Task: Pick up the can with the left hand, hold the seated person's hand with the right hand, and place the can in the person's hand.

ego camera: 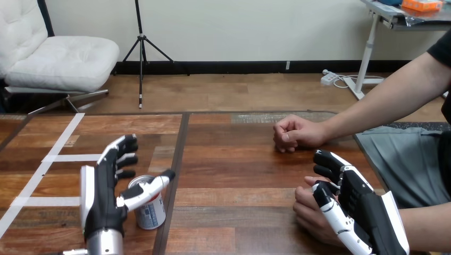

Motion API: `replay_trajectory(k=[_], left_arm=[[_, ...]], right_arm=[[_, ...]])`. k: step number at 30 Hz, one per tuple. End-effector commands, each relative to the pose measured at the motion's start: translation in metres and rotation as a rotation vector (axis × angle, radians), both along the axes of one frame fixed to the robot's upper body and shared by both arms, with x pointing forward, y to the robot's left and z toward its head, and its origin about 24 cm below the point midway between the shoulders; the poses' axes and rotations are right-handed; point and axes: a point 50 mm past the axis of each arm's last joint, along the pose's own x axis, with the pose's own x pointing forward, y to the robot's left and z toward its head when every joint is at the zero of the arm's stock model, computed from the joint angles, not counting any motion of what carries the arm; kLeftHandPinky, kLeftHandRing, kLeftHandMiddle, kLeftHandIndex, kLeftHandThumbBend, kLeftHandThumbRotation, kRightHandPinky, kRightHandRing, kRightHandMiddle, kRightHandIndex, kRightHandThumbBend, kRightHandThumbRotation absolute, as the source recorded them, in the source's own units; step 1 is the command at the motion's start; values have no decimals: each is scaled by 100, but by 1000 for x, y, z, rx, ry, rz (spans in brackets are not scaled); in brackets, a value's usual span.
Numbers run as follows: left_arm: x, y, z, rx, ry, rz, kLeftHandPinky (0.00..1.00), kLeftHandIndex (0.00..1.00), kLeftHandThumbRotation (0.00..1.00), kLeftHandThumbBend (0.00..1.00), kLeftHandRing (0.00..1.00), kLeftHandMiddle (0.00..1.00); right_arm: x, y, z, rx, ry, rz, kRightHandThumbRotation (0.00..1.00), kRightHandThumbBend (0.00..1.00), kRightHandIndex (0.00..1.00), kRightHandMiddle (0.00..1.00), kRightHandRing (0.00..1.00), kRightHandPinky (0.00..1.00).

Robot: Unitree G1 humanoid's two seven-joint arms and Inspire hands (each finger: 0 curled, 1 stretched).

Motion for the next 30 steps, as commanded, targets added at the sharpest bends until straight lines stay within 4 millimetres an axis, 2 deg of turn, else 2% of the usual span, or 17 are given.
replay_trajectory(k=[1,30], left_arm=[[11,1,9,30,-31,-8,65,76,0,75,73,76],[9,3,4,69,15,-34,64,75,0,80,72,75]], right_arm=[[13,3,13,-9,-77,17,65,55,83,86,85,78],[14,3,13,-14,-79,19,65,55,83,85,83,77]])
